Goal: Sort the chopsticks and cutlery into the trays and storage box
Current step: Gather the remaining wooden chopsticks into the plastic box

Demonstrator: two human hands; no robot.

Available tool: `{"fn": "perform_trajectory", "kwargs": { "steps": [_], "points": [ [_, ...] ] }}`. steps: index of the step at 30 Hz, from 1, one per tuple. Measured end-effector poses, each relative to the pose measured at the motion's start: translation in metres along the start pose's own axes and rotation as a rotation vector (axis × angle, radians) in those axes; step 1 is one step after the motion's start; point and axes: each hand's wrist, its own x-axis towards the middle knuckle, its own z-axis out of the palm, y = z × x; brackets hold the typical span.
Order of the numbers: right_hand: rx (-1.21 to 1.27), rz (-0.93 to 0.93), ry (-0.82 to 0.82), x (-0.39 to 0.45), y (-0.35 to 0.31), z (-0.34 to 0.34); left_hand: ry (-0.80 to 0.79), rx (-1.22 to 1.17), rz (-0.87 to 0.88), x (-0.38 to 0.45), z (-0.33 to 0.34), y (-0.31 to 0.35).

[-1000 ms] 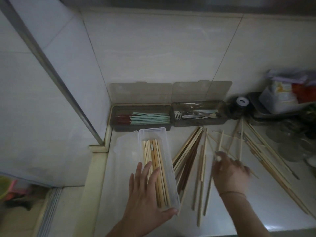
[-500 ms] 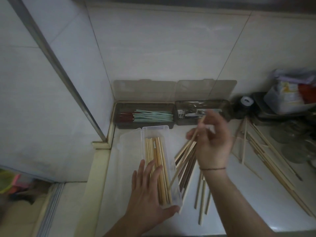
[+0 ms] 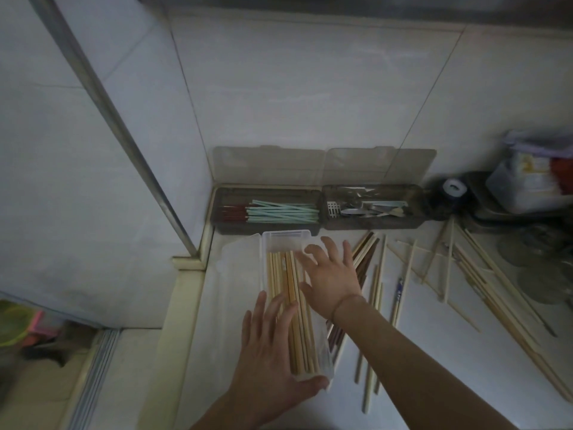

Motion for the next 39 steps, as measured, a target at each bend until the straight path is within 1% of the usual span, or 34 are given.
{"fn": "perform_trajectory", "kwargs": {
  "steps": [1,3,4,5,6,7,8,9,10,11,13,14,16,18,21,23,27,31,34,36,37,39],
  "points": [
    [-0.002,-0.032,-0.015,-0.001,0.002,0.003,0.003,0.001,0.001,0.0,0.0,0.0],
    [0.097,-0.064,0.002,-0.006,0.007,0.012,0.003,0.0,0.001,0.0,0.0,0.0],
    [0.183,-0.078,0.082,-0.009,0.01,0.017,-0.001,0.0,-0.001,0.0,-0.001,0.0],
    [0.29,-0.075,0.208,-0.013,0.014,0.022,-0.01,-0.001,-0.002,0.0,-0.001,0.0],
    [0.407,-0.034,0.336,-0.017,0.018,0.027,-0.021,-0.004,-0.004,0.0,-0.001,0.0],
    [0.488,0.048,0.436,-0.021,0.025,0.034,-0.031,-0.007,-0.009,0.001,-0.002,0.0],
    [0.516,0.157,0.465,-0.025,0.031,0.039,-0.038,-0.009,-0.016,0.0,-0.002,0.0],
    [0.504,0.268,0.424,-0.029,0.037,0.045,-0.045,-0.008,-0.022,0.0,-0.002,0.0],
    [0.465,0.356,0.337,-0.033,0.042,0.049,-0.05,-0.007,-0.024,0.0,-0.003,0.0],
    [0.406,0.404,0.226,-0.036,0.046,0.053,-0.052,-0.005,-0.024,0.0,-0.003,0.0],
    [0.281,0.405,0.054,-0.041,0.05,0.058,-0.052,-0.004,-0.021,0.0,-0.004,0.001],
    [0.254,0.399,0.024,-0.043,0.05,0.06,-0.048,-0.007,-0.018,0.0,-0.004,0.001],
    [0.213,0.409,0.029,-0.044,0.048,0.063,-0.04,-0.013,-0.012,0.0,-0.004,0.001],
    [0.117,0.405,0.039,-0.045,0.044,0.064,-0.043,-0.011,-0.014,-0.001,-0.003,0.001],
    [0.066,0.436,-0.025,-0.046,0.041,0.06,-0.052,-0.009,-0.017,0.0,-0.004,0.001],
    [0.107,0.497,-0.059,-0.044,0.043,0.057,-0.052,-0.008,-0.015,0.0,-0.005,0.001],
    [0.269,0.616,-0.004,-0.046,0.048,0.051,-0.044,-0.008,-0.014,0.0,-0.005,0.001],
    [0.241,0.596,-0.013,-0.048,0.051,0.048,-0.05,-0.014,-0.021,0.0,-0.006,0.001],
    [0.188,0.525,0.009,-0.046,0.049,0.045,-0.055,-0.009,-0.02,-0.001,-0.006,0.001],
    [0.199,0.424,0.061,-0.037,0.049,0.044,-0.052,-0.018,-0.012,-0.001,-0.005,0.001],
    [0.181,0.349,0.061,-0.03,0.049,0.044,-0.052,-0.015,-0.01,0.0,-0.005,0.001],
    [0.115,0.238,-0.002,-0.016,0.05,0.045,-0.053,-0.005,-0.007,0.0,-0.005,0.001]
  ]
}}
